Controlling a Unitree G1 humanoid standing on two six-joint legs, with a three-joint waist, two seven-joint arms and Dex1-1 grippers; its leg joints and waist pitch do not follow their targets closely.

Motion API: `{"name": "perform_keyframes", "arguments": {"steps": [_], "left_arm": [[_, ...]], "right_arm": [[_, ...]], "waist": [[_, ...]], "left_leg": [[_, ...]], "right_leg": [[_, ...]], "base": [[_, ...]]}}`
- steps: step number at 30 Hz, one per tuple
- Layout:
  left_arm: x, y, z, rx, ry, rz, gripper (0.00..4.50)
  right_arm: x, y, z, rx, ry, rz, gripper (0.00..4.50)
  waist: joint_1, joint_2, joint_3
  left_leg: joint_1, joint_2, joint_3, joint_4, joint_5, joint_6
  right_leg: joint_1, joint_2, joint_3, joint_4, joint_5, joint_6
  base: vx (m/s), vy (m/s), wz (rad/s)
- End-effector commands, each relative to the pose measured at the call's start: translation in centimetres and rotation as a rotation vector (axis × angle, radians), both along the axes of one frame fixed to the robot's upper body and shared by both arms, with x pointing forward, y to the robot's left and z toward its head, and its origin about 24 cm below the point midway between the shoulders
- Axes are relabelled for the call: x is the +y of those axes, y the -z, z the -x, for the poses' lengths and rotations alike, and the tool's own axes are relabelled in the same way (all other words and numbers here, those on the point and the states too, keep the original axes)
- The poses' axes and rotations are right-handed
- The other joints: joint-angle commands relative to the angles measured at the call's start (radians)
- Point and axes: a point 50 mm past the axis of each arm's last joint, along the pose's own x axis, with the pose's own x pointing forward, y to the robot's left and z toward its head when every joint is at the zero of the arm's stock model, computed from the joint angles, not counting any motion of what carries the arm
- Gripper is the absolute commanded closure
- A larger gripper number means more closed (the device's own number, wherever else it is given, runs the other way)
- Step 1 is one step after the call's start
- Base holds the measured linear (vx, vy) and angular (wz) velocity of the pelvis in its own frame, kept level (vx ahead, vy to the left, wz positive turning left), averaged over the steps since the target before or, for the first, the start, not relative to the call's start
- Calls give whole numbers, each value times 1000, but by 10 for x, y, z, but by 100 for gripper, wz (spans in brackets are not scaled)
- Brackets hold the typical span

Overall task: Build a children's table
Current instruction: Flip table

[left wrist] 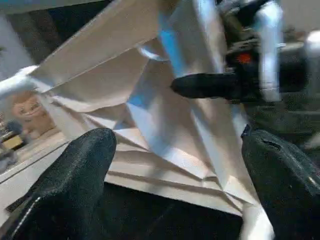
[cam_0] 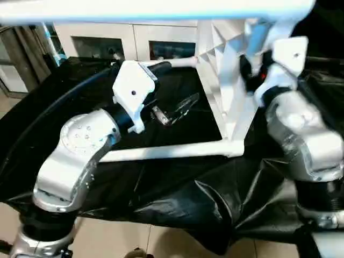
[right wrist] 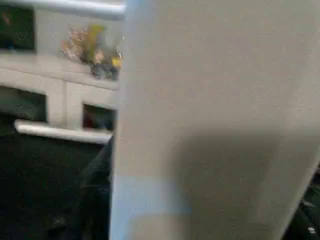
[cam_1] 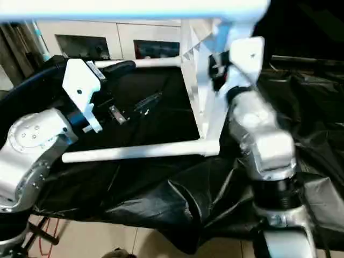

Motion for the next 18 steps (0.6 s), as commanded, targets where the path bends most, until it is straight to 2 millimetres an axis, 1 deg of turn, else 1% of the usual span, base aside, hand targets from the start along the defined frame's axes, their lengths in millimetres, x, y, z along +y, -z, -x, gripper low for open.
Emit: {"name": "perform_keyframes", "arguments": {"steps": [1,2,3,4,6,7,8,9,10,11,12,13,14,16,17,18], "left_arm": [[-9,-4,12,-66,107,-55,0],[-10,-5,13,-86,111,-61,0],[-12,-9,14,-144,118,-69,0],[-13,-13,14,-175,109,-53,0],[-13,-16,14,-193,101,-41,0],[-11,-33,12,-317,68,-4,0],[-11,-33,12,-317,68,-4,0],[-8,-45,13,-378,54,48,0],[-8,-46,13,-382,53,52,0],[-6,-51,14,-424,40,44,0],[-4,-55,15,-464,34,32,0],[-2,-59,15,-495,25,24,0],[-1,-61,16,-520,18,18,0],[4,-71,18,-600,-20,15,0],[6,-73,18,-616,-31,14,0],[9,-76,18,-647,-51,-1,0]], "right_arm": [[-7,28,-1,121,65,31,168],[-7,28,-2,119,65,30,156],[-6,27,-2,111,59,24,147],[-5,27,-2,109,51,19,143],[-5,27,-2,109,45,16,136],[3,25,0,106,-49,-21,109],[3,25,0,106,-49,-21,109],[10,25,5,101,-142,-29,103],[10,25,5,100,-150,-29,99],[11,26,7,100,-165,-14,90],[12,28,9,105,-201,-8,69],[13,29,11,111,-219,-7,63],[13,30,13,116,-233,-6,63],[16,35,20,146,-317,-12,34],[17,36,22,153,-335,-13,25],[16,38,26,170,-362,-15,21]], "waist": [[-12,8,-51],[-15,4,-53],[-14,1,-55],[-17,2,-57],[-18,2,-56],[-21,0,-52],[-21,1,-53],[-23,-2,-55],[-23,-1,-54],[-25,-1,-54],[-27,-4,-53],[-26,-1,-54],[-25,-1,-54],[-25,0,-55],[-25,2,-55],[-26,1,-53]], "left_leg": [[32,49,-39,-99,-285,-138],[31,48,-38,-97,-281,-139],[26,48,-39,-96,-254,-131],[21,47,-37,-92,-220,-123],[19,46,-35,-89,-195,-116],[17,45,-34,-89,-200,-107],[19,45,-33,-88,-208,-102],[19,46,-33,-86,-199,-95],[18,47,-33,-87,-195,-91],[17,48,-34,-87,-181,-85],[13,47,-35,-87,-166,-80],[14,47,-35,-85,-159,-75],[16,47,-34,-84,-159,-71],[17,48,-34,-83,-151,-67],[19,50,-34,-83,-157,-65],[17,49,-34,-84,-158,-63]], "right_leg": [[11,-45,46,-85,-153,-79],[13,-45,46,-83,-137,-84],[18,-46,47,-81,-107,-88],[20,-46,47,-75,-70,-95],[21,-46,48,-73,-45,-97],[21,-46,49,-77,-64,-100],[21,-46,50,-80,-75,-99],[24,-47,50,-77,-64,-105],[25,-49,50,-78,-57,-108],[25,-47,49,-75,-42,-116],[29,-47,48,-74,-35,-118],[28,-47,48,-74,-30,-120],[27,-46,50,-76,-28,-118],[28,-46,49,-73,-15,-127],[28,-46,49,-71,-7,-136],[29,-45,49,-73,-8,-138]], "base": [[0,0,0],[0,0,0],[0,0,0],[0,0,0],[0,0,0],[0,0,0],[0,0,0],[0,0,0],[0,0,0],[0,0,0],[0,0,0],[0,0,0],[0,0,0],[0,0,0],[0,0,0],[0,0,0]]}}
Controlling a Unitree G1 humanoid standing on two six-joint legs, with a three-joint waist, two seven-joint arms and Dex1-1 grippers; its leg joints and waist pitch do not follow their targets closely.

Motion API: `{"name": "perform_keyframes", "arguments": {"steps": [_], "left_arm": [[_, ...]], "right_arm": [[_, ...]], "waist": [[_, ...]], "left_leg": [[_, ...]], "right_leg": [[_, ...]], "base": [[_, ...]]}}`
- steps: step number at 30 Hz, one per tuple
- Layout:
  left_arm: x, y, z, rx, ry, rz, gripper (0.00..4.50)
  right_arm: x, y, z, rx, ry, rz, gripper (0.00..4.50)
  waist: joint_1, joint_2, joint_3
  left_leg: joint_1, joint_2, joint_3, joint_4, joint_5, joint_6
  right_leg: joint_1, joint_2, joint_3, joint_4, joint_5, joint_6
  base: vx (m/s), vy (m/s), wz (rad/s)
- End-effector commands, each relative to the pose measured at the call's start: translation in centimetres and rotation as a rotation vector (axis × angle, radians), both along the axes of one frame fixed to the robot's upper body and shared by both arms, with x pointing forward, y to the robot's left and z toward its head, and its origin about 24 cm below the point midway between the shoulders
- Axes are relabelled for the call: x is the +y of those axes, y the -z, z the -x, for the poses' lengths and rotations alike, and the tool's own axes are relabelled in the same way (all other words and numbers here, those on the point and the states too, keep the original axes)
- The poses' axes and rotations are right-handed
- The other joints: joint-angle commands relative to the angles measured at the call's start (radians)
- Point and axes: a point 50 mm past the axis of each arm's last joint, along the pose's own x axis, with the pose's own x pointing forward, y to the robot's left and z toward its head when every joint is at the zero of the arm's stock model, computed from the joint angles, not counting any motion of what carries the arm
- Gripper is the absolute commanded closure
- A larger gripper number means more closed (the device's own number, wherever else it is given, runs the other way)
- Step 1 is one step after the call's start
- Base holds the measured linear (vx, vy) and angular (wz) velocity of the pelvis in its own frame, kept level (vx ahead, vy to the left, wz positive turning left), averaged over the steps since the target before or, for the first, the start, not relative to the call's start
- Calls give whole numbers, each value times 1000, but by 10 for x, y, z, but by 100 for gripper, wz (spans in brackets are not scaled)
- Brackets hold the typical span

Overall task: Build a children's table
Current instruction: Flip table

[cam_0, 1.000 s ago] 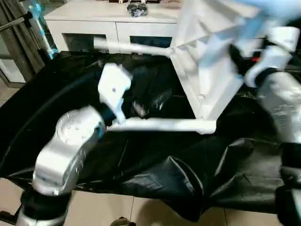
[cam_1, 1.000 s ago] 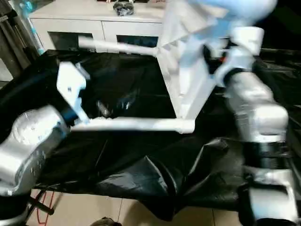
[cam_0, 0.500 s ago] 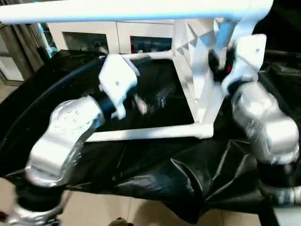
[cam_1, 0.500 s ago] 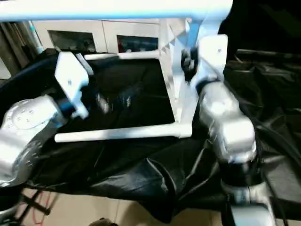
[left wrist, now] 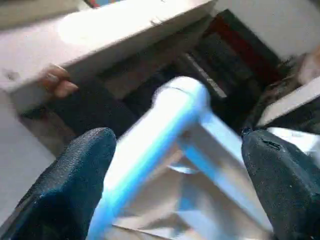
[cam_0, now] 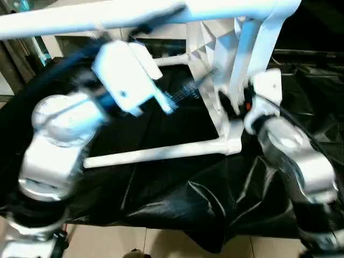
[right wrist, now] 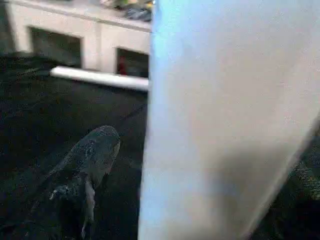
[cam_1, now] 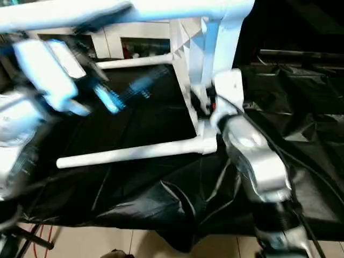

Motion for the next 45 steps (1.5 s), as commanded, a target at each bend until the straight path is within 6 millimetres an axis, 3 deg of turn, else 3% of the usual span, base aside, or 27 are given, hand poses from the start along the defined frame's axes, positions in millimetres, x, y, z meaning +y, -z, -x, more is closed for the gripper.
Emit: {"name": "perform_keyframes", "arguments": {"steps": [1,6,12,16,24,30,31,34,41,45], "left_arm": [[5,-8,0,-64,-41,-12,0],[22,-2,-9,-127,-218,-136,0],[47,9,-29,-134,-432,-267,0],[73,-2,-38,-184,-580,-295,0],[95,-10,-49,-252,-720,-340,0],[111,-10,-60,-244,-793,-355,0],[111,-10,-60,-242,-791,-354,17],[114,-11,-63,-241,-799,-380,17],[113,-8,-64,-223,-768,-394,77],[118,-4,-63,-197,-778,-419,123]], "right_arm": [[12,1,7,28,-107,-19,21],[15,6,23,82,-276,-13,7],[-2,-5,33,22,-393,13,7],[-16,-24,52,-5,-587,2,7],[-14,-31,81,86,-859,-28,7],[5,-30,64,18,-797,-64,7],[8,-29,62,9,-788,-70,2],[21,-21,56,11,-768,-99,2],[34,-21,52,-5,-770,-148,0],[40,-20,52,-7,-779,-164,0]], "waist": [[4,-4,-60],[9,-4,-56],[14,-4,-56],[19,-1,-56],[34,7,-57],[35,8,-58],[34,9,-58],[34,9,-60],[42,11,-65],[46,12,-63]], "left_leg": [[24,49,-34,-79,-163,-57],[27,53,-36,-82,-192,-51],[30,54,-39,-84,-229,-56],[30,55,-41,-82,-234,-37],[33,57,-45,-80,-239,-16],[33,53,-46,-81,-251,-43],[34,54,-45,-81,-255,-46],[32,55,-47,-84,-256,-58],[28,54,-45,-82,-217,-58],[30,54,-44,-83,-235,-64]], "right_leg": [[41,-50,43,-72,-13,-137],[36,-51,46,-78,-75,-131],[32,-55,46,-80,-114,-136],[35,-56,46,-78,-88,-147],[31,-58,43,-80,-90,-177],[24,-61,41,-80,-139,-183],[21,-62,42,-81,-143,-184],[21,-60,41,-76,-122,-184],[22,-58,40,-64,-22,-183],[21,-59,41,-66,-45,-178]], "base": [[0,0,0],[0,0,0],[0,0,0],[0,0,0],[0,0,0],[0,0,0],[0,0,0],[0,0,0],[0,0,0],[0,0,0]]}}
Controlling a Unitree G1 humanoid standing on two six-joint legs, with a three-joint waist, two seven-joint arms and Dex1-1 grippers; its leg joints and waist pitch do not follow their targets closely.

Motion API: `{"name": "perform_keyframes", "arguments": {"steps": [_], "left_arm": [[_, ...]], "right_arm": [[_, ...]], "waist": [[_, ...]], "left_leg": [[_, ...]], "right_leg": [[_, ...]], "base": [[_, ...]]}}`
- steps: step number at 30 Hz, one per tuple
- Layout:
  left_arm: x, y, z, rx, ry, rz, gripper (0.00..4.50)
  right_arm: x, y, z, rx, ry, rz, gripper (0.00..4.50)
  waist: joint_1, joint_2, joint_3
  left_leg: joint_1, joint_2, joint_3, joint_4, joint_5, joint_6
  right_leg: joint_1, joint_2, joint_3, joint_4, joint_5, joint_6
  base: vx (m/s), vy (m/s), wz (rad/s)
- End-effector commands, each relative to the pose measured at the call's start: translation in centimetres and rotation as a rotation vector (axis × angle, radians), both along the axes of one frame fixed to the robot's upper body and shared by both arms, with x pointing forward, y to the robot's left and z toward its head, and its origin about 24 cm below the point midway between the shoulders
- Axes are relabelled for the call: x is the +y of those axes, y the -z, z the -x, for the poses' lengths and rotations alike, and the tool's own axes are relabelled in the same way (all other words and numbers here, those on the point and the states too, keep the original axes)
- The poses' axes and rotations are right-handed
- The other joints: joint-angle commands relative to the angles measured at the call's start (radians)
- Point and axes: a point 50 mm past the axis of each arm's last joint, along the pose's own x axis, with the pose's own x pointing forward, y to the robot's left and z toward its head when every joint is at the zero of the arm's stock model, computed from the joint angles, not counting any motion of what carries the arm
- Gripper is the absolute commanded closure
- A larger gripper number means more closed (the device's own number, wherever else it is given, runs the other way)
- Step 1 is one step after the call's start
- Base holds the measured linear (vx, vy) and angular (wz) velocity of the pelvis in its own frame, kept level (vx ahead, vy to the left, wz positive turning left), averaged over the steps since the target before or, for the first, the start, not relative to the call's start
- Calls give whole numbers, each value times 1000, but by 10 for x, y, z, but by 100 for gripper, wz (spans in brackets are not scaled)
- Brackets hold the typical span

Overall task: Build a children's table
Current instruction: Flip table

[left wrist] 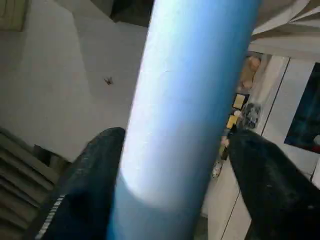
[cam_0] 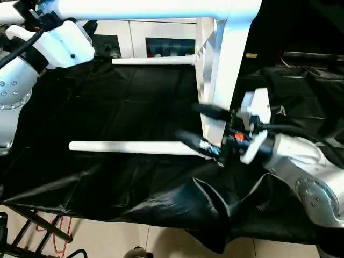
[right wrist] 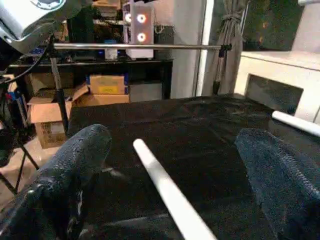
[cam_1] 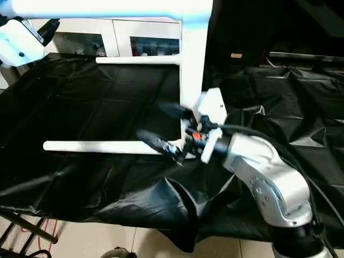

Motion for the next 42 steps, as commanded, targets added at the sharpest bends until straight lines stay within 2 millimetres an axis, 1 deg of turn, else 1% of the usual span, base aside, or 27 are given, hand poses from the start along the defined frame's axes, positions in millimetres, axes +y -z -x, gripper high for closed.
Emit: {"name": "perform_keyframes", "arguments": {"steps": [1,2,3,5,7,11,13,16,17,18,19,20,21,23,24,25,27,28,29,31,34,35,37,39,40,41,42], "left_arm": [[2,2,0,30,-11,-26,135],[2,3,-1,41,-10,-28,143],[2,3,-1,41,-10,-28,143],[2,3,-1,53,-10,-29,156],[2,3,-1,61,-12,-31,179],[5,6,0,99,-20,-31,213],[6,7,0,112,-19,-26,226],[6,10,1,190,-5,7,250],[5,11,0,232,4,37,254],[5,13,0,291,22,122,257],[5,13,0,291,22,122,259],[4,14,-1,387,41,244,261],[3,15,-2,421,53,299,261],[1,14,-2,458,67,375,262],[0,11,-5,484,70,485,262],[0,11,-6,485,70,496,262],[1,8,-9,475,62,575,261],[4,6,-10,449,45,644,258],[5,5,-10,442,36,676,258],[9,2,-11,425,11,739,258],[13,-2,-11,403,-3,796,258],[13,-2,-11,403,-3,796,258],[12,0,-11,408,15,868,259],[11,3,-10,410,20,905,260],[10,12,-8,415,26,945,260],[9,14,-8,415,28,952,260],[9,26,-6,433,25,994,260]], "right_arm": [[3,2,-1,-3,2,8,0],[5,3,-1,-4,2,8,0],[5,3,-1,-4,2,8,0],[7,4,-2,-7,10,10,0],[8,5,-3,-8,17,11,0],[13,7,-4,-10,28,3,0],[14,8,-4,-9,30,0,0],[15,10,-5,-6,47,-8,0],[15,10,-5,-3,54,-13,0],[15,11,-6,-2,63,-18,0],[15,11,-6,-2,63,-18,0],[15,12,-7,-1,73,-21,0],[15,12,-7,-2,81,-22,0],[15,12,-8,-4,92,-23,0],[14,13,-9,-5,114,-26,0],[14,13,-9,-5,117,-26,0],[11,14,-9,-6,136,-28,0],[10,14,-10,-7,147,-27,0],[9,14,-10,-8,151,-25,0],[6,14,-9,-11,154,-20,0],[4,13,-7,-16,156,-15,0],[4,13,-7,-16,156,-15,0],[1,13,-5,-18,157,-11,0],[-1,12,-4,-16,168,-12,0],[-3,12,-3,-14,181,-14,0],[-4,12,-3,-13,184,-14,0],[-7,13,-3,-9,193,-9,0]], "waist": [[3,12,-62],[3,8,-61],[5,11,-61],[10,8,-60],[12,9,-59],[15,13,-60],[16,13,-60],[17,11,-60],[17,11,-60],[17,12,-60],[16,11,-60],[17,9,-59],[18,10,-61],[18,7,-60],[26,4,-60],[32,9,-61],[46,9,-64],[50,19,-63],[53,20,-64],[57,19,-65],[57,21,-67],[56,27,-66],[51,28,-72],[45,26,-70],[43,24,-73],[44,23,-74],[43,23,-75]], "left_leg": [[33,54,-42,-83,-243,-66],[32,55,-42,-84,-247,-67],[34,55,-42,-84,-256,-71],[34,56,-42,-86,-268,-77],[35,55,-42,-87,-272,-80],[34,56,-44,-88,-277,-83],[34,55,-45,-89,-281,-87],[34,55,-44,-90,-279,-88],[34,55,-44,-90,-279,-88],[34,55,-43,-89,-273,-87],[35,55,-42,-90,-272,-89],[32,54,-42,-89,-270,-83],[33,53,-41,-88,-241,-79],[32,52,-38,-87,-228,-66],[33,51,-35,-83,-206,-45],[34,50,-34,-81,-195,-40],[27,50,-34,-77,-154,-14],[26,49,-34,-76,-154,-11],[27,49,-34,-76,-160,-12],[23,48,-35,-75,-154,-10],[22,46,-36,-74,-151,-9],[22,46,-37,-74,-152,-10],[22,47,-39,-74,-144,-14],[19,48,-40,-74,-128,-12],[20,49,-38,-73,-122,-6],[19,49,-40,-71,-110,-1],[18,47,-37,-68,-97,9]], "right_leg": [[26,-61,41,-70,-64,-168],[26,-61,41,-71,-71,-167],[23,-61,42,-71,-87,-163],[22,-63,43,-73,-109,-159],[20,-63,44,-74,-123,-156],[19,-63,43,-73,-114,-152],[19,-63,43,-72,-110,-152],[18,-65,43,-71,-113,-155],[18,-64,44,-72,-115,-156],[18,-65,44,-71,-114,-158],[19,-66,44,-70,-114,-162],[20,-65,44,-72,-116,-162],[21,-68,44,-68,-102,-172],[21,-65,45,-71,-104,-172],[21,-68,47,-74,-121,-172],[21,-70,48,-75,-127,-173],[23,-70,47,-74,-126,-173],[22,-69,47,-77,-145,-167],[22,-68,47,-78,-161,-163],[24,-68,46,-77,-171,-156],[23,-67,45,-79,-183,-150],[22,-66,45,-80,-184,-150],[24,-62,43,-77,-147,-146],[27,-60,42,-74,-88,-154],[28,-60,41,-72,-59,-160],[31,-62,40,-69,-35,-164],[29,-61,40,-67,-5,-172]], "base": [[0,0,0],[0,0,0],[0,0,0],[0,0,0],[0,0,0],[0,0,0],[0,0,0],[0,0,0],[0,0,0],[0,0,0],[0,0,0],[0,0,0],[0,0,0],[0,0,0],[0,0,0],[0,0,0],[0,0,0],[0,0,0],[0,0,0],[0,0,0],[0,0,0],[0,0,0],[0,0,0],[0,0,0],[0,0,0],[0,0,0],[0,0,0]]}}
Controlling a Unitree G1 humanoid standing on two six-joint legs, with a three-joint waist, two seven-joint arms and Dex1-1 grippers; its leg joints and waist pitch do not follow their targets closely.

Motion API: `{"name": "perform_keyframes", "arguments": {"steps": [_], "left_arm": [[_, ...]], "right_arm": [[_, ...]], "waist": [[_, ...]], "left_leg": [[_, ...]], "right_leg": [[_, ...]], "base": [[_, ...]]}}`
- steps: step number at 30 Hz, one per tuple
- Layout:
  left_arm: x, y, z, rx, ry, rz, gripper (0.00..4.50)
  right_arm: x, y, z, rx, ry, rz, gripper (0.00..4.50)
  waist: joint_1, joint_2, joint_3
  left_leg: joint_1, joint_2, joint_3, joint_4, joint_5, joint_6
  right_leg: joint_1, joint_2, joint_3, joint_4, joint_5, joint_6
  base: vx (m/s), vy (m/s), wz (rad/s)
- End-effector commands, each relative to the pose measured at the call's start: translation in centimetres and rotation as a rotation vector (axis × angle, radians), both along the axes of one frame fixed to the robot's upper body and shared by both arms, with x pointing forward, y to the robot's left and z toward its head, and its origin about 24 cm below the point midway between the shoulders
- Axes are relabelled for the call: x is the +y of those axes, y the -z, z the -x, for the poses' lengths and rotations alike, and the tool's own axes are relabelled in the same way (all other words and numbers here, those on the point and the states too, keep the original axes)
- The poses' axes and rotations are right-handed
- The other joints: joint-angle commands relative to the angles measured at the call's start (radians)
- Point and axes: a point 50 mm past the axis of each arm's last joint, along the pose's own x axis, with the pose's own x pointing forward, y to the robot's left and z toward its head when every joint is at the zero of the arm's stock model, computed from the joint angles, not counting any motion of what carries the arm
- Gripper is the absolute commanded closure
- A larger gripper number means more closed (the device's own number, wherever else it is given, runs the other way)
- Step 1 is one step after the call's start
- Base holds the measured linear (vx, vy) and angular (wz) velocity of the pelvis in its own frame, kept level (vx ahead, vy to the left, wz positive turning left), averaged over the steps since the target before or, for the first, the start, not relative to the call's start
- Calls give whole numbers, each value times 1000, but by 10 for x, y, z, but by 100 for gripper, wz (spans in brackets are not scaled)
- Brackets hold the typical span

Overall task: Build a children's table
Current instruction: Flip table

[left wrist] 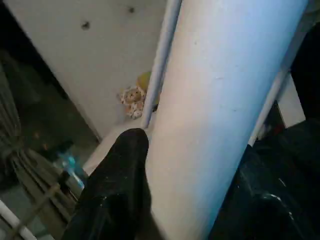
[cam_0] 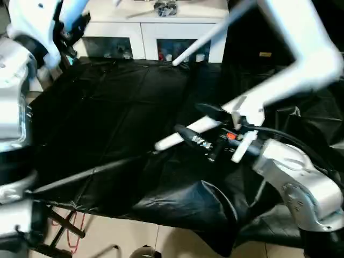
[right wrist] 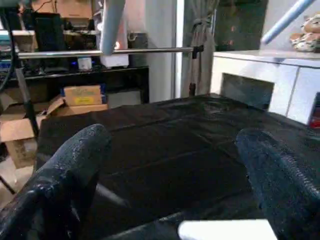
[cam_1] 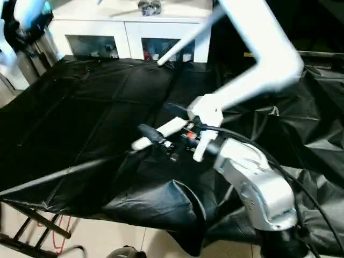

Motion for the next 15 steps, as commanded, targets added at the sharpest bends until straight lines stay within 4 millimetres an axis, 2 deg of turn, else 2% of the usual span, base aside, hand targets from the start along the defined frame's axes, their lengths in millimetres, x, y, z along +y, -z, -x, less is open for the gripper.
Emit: {"name": "perform_keyframes", "arguments": {"steps": [1,2,3,4,7,8,9,10,11,12,14,15], "left_arm": [[4,18,3,26,6,138,260],[2,30,7,25,26,183,260],[2,38,9,32,26,214,260],[2,39,9,33,25,217,260],[1,61,17,57,57,247,265],[1,62,17,57,61,248,267],[1,64,18,59,68,250,270],[0,72,20,68,98,250,273],[0,74,21,70,105,250,273],[0,81,22,95,138,253,276],[-1,91,23,128,168,229,281],[-1,96,23,145,177,221,282]], "right_arm": [[-6,-4,2,-14,24,3,0],[-8,-4,2,-11,31,6,0],[-10,-4,3,-10,33,8,0],[-10,-4,3,-10,33,8,0],[-13,-5,2,-9,39,16,0],[-13,-6,2,-10,40,17,0],[-13,-6,2,-10,40,18,0],[-14,-6,1,-11,40,20,0],[-14,-7,1,-11,40,20,0],[-13,-7,1,-13,37,21,0],[-13,-7,1,-11,32,22,0],[-12,-7,1,-11,31,24,0]], "waist": [[-5,-20,-67],[-4,-19,-67],[-6,-24,-66],[-7,-21,-67],[-7,-19,-62],[-10,-31,-61],[-9,-27,-61],[-7,-21,-61],[-10,-22,-59],[-9,-31,-58],[-8,-28,-57],[-11,-38,-57]], "left_leg": [[18,53,-39,-64,-88,16],[19,53,-38,-62,-90,22],[18,53,-37,-63,-93,32],[20,52,-35,-61,-100,38],[24,58,-39,-69,-156,24],[24,58,-37,-71,-158,23],[24,58,-39,-72,-163,18],[31,60,-38,-72,-182,8],[29,62,-40,-76,-191,-1],[31,62,-40,-78,-195,-9],[32,62,-41,-79,-199,-14],[31,63,-39,-81,-200,-14]], "right_leg": [[40,-58,36,-66,18,-184],[38,-59,36,-68,17,-187],[40,-59,35,-71,2,-190],[37,-57,36,-73,-22,-187],[32,-56,36,-84,-108,-168],[32,-55,36,-87,-112,-164],[32,-55,37,-84,-118,-161],[26,-55,38,-87,-130,-156],[27,-53,37,-89,-123,-154],[27,-53,37,-85,-110,-150],[25,-52,37,-86,-93,-147],[26,-52,37,-86,-87,-144]], "base": [[0,0,0],[0,0,0],[0,0,0],[0,0,0],[0,0,0],[0,0,0],[0,0,0],[0,0,0],[0,0,0],[0,0,0],[0,0,0],[0,0,0]]}}
